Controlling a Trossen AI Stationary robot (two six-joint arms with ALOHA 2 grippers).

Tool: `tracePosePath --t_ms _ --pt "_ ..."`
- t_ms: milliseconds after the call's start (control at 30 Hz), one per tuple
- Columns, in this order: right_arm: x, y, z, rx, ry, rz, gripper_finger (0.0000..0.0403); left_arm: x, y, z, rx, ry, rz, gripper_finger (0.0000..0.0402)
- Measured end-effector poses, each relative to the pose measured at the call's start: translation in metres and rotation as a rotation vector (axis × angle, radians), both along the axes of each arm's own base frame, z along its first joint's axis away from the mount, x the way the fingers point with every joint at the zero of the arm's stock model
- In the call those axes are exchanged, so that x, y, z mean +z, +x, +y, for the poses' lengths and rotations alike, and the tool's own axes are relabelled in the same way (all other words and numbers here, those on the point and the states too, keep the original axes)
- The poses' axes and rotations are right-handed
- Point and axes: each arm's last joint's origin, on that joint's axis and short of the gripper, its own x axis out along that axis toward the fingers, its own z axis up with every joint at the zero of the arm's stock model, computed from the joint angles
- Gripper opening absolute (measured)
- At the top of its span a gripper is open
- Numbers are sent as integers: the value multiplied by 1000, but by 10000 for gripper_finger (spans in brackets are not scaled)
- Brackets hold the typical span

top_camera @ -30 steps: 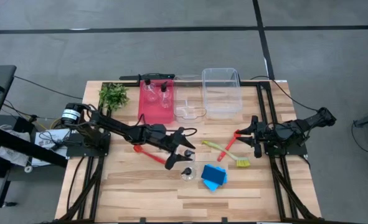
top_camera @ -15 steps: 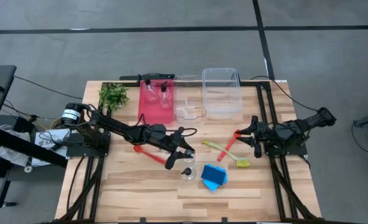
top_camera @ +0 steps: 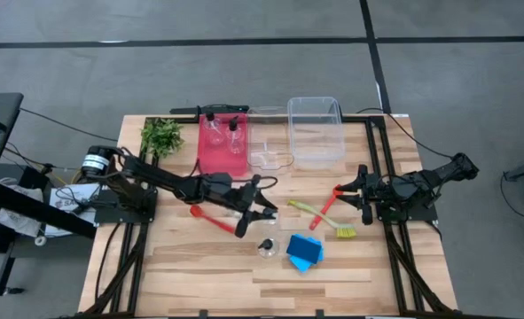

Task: Pick & Place Kitchen Sink Supplies
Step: Put the spray bottle into the pink bin

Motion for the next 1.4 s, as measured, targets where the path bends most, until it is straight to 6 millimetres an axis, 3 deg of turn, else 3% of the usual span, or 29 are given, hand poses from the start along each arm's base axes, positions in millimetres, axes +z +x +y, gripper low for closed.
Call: tracePosePath --t_ms 367,500,733,933,1167,1400 --pt "0 0 0 1 0 0 119 70 -32 33 98 -20 -225 77" --pt "0 0 0 0 0 0 119 80 -42 44 134 -13 -222 49" --pt "0 0 0 0 0 1 119 73 -50 54 168 -9 -178 11" --pt "0 0 0 0 0 1 119 64 -52 51 158 -9 -139 11" --pt "0 0 0 0 0 0 119 57 -53 51 157 -7 -115 43" --pt "0 0 0 0 0 1 119 38 -58 51 157 -1 -22 107"
